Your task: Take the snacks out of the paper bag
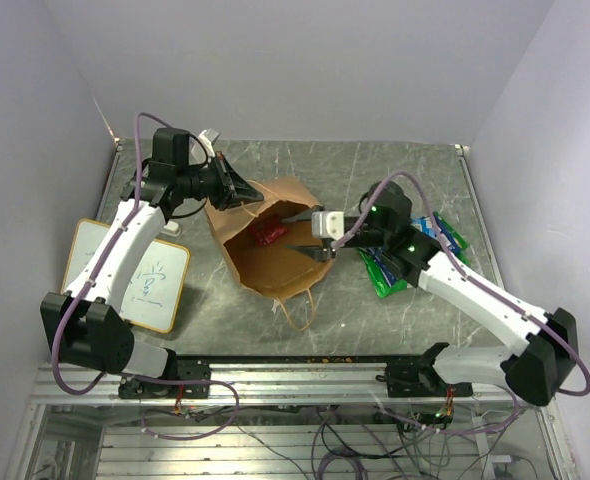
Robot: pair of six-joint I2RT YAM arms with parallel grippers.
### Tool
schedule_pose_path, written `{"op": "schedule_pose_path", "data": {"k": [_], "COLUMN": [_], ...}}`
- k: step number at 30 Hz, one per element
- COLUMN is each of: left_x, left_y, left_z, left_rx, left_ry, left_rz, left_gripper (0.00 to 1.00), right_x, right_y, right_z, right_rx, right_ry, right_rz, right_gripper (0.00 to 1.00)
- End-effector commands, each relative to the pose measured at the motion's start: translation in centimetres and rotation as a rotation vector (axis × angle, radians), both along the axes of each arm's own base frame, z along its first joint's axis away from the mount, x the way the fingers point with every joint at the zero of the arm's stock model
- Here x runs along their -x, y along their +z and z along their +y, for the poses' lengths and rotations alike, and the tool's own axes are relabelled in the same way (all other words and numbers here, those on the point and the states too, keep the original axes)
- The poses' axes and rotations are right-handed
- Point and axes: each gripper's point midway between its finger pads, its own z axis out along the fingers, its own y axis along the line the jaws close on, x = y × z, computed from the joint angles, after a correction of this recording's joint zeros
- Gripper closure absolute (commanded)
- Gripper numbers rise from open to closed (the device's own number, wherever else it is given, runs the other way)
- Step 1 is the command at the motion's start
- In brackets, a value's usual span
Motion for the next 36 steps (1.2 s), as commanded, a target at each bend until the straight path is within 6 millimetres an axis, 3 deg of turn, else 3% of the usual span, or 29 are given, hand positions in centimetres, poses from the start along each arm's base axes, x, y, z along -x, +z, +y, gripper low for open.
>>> {"op": "schedule_pose_path", "data": {"k": [1, 9, 17, 25, 36], "left_x": [-0.2, -0.1, 0.2, 0.4, 0.9], "left_y": [2.6, 3.1, 3.1, 3.4, 3.1], "left_z": [-0.6, -0.7, -0.8, -1.3, -2.0], "left_rx": [0.03, 0.049, 0.062, 0.116, 0.133], "left_ry": [-0.025, -0.026, -0.034, -0.043, -0.056], "left_rz": [-0.074, -0.082, -0.076, -0.062, -0.042], "left_gripper": [0.93, 0.93, 0.93, 0.93, 0.93], "right_x": [-0.2, 0.1, -3.3, -6.6, -10.8], "right_y": [-3.3, -8.0, -13.1, -16.0, -17.0], "right_z": [1.6, 3.6, 2.9, 3.6, 4.8], "right_rx": [0.164, 0.2, 0.353, 0.4, 0.115], "right_ry": [0.089, 0.031, -0.178, -0.336, -0.659], "right_rz": [-0.179, -0.17, -0.222, -0.132, 0.065], "right_gripper": [0.52, 0.5, 0.47, 0.46, 0.44]}}
